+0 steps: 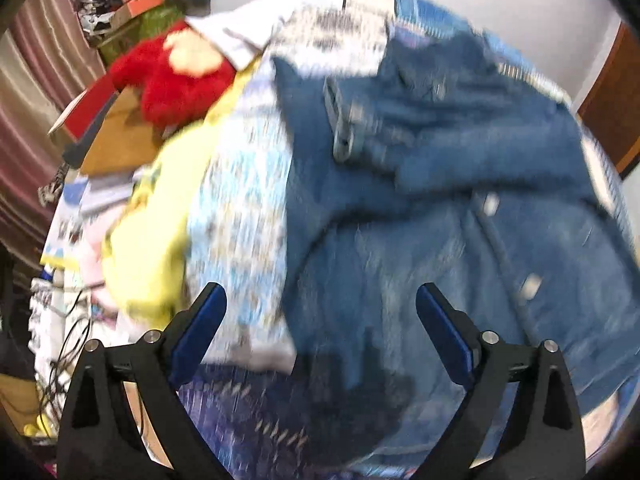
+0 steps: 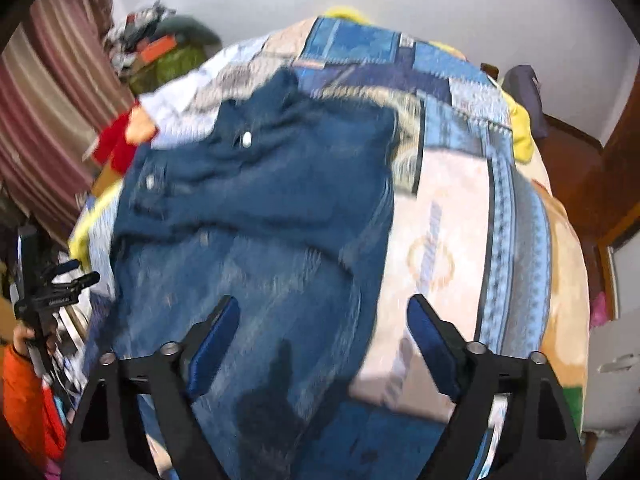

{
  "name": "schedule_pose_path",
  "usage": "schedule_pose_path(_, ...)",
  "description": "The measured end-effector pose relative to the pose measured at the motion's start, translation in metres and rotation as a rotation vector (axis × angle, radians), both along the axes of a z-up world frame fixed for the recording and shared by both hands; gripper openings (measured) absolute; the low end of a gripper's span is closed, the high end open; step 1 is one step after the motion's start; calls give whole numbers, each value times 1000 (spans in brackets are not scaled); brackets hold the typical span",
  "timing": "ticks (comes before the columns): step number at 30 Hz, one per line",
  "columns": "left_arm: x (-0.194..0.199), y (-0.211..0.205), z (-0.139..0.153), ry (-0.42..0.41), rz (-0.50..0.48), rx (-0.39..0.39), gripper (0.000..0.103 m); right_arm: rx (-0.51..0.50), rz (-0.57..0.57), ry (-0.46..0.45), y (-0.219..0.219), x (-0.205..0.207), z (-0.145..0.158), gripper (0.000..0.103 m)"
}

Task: Fold large clothes
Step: 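Lower both grippers to the jacket hem and close on it, then lift the hem with both grippers and fold it over toward the collar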

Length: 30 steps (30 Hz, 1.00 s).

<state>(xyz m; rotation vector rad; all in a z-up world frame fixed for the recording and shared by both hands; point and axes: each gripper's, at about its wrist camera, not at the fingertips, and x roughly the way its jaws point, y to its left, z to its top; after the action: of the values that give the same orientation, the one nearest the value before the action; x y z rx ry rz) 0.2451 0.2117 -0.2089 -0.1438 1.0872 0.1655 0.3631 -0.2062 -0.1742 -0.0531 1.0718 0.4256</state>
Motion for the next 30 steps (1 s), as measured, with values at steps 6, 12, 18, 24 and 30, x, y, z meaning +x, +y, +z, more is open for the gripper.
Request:
schedule_pose_path(6, 12, 13, -21, 56, 10, -42, 98, 50, -34, 87, -6, 14, -16, 90)
schedule_pose_path(12, -41, 38, -98, 243, 108, -210, 98, 65, 0, 298, -8, -22, -70, 90)
schedule_pose_path(18, -81, 45, -142, 286, 208, -484, 98, 21, 85, 213, 18, -57, -68, 86)
schedule_pose_path(24, -65, 12, -116, 249, 79, -410, 46, 27, 85, 161, 40, -54, -69, 30)
schedule_pose_path(30, -42, -6, -57, 132, 11, -350, 9, 160, 65, 127, 37, -32, -42, 14)
